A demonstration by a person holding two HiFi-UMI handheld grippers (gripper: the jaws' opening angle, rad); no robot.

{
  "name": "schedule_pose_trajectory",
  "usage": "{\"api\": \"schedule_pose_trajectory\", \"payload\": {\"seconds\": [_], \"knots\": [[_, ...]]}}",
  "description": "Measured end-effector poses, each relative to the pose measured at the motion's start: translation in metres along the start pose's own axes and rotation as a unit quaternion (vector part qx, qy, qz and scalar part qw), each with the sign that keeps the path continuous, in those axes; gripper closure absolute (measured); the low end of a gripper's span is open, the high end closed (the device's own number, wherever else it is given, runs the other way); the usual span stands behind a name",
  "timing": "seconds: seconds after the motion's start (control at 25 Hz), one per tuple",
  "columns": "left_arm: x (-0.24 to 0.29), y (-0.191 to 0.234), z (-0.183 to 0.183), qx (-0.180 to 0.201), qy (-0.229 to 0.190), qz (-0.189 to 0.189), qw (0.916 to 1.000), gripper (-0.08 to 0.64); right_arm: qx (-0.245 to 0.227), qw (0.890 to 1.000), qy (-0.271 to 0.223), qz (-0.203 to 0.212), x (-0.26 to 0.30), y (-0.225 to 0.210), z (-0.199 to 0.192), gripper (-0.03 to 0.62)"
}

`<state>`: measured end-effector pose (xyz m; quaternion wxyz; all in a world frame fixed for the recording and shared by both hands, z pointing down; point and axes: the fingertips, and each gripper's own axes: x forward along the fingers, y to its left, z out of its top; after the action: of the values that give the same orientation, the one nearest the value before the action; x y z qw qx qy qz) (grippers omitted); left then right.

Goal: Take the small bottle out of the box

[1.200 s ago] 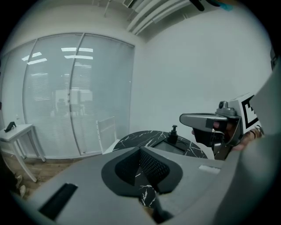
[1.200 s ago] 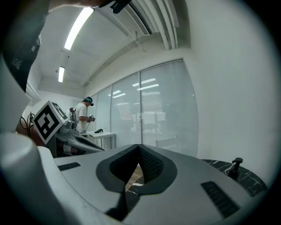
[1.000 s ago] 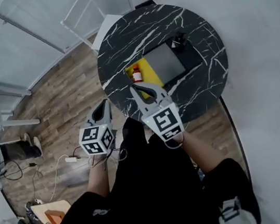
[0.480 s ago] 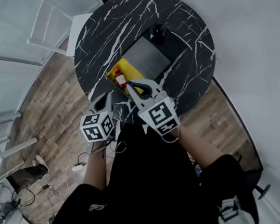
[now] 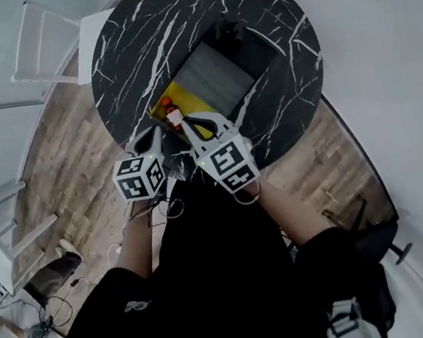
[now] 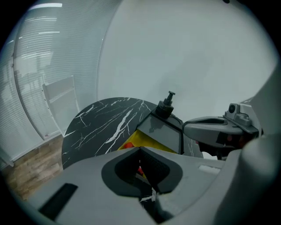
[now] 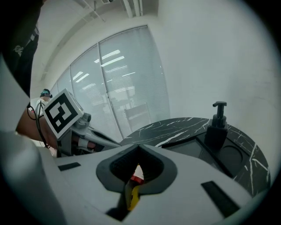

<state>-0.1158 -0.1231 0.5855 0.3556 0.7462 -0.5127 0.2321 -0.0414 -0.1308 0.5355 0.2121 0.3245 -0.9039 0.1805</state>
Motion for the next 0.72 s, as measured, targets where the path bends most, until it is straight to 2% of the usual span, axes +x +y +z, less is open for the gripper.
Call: {"api": "schedule_pose_trajectory", "payload": {"seconds": [0.36, 0.72], "knots": [[0.031, 0.030, 0.002, 0.024, 0.036, -0.034, 0.9985, 0.561, 0.043, 0.995, 0.081, -0.031, 0.046, -0.003, -0.045, 0.595], [0.048, 0.050, 0.007, 0.040, 0.049, -0.061, 0.9961, 0.561, 0.085, 0.982, 0.153, -0.065, 0.073, 0.000, -0.078, 0.595]]}}
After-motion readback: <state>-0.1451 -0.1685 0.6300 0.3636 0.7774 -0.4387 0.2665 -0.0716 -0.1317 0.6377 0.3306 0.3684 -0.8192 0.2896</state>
